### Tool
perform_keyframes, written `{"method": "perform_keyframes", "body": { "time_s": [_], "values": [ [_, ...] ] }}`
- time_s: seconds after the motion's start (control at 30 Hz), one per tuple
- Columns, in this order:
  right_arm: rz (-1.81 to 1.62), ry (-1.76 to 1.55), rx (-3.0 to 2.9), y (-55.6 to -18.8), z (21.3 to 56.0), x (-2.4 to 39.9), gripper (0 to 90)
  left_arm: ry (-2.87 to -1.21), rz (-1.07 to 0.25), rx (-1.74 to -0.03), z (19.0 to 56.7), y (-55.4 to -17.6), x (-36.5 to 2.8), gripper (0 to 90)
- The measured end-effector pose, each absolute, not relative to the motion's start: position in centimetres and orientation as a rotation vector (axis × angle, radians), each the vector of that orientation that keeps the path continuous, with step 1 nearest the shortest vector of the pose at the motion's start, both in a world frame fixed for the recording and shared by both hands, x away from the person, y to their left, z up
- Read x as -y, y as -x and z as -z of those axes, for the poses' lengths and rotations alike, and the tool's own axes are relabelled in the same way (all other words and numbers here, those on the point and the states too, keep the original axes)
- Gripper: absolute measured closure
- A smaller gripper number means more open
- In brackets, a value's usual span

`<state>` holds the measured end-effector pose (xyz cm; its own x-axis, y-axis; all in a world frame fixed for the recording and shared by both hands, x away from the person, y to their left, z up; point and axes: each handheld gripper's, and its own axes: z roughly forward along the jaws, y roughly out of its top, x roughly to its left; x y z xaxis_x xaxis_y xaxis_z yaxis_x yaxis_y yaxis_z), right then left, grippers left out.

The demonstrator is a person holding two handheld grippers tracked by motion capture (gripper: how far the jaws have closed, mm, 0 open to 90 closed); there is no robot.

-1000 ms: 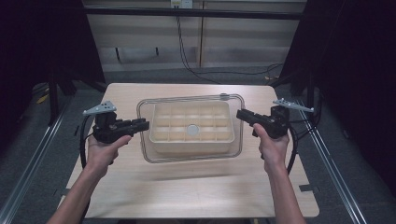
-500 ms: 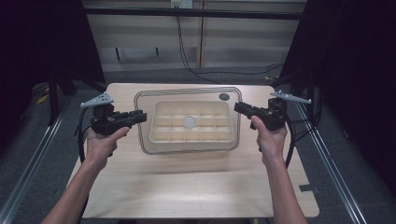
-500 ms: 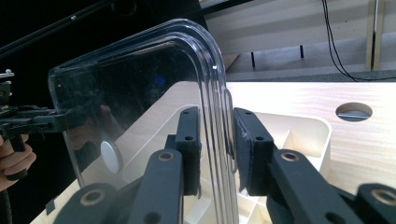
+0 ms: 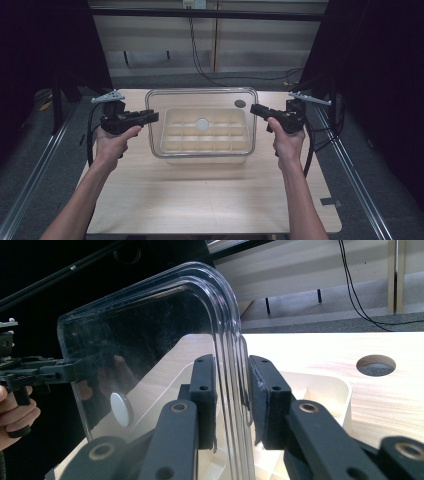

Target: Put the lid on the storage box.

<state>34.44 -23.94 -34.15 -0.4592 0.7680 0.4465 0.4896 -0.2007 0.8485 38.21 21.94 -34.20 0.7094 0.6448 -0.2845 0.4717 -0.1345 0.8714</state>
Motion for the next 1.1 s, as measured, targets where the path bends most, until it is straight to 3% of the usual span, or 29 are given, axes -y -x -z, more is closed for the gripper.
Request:
{"method": "perform_keyframes", "body": {
  "time_s": [1.1],
  "values": [
    [-1.664, -1.608, -1.809, -38.2, 37.0, 24.8, 74.3, -1.794, -0.176, -0.984, 36.4, -42.4, -20.1, 64.8]
  ]
}}
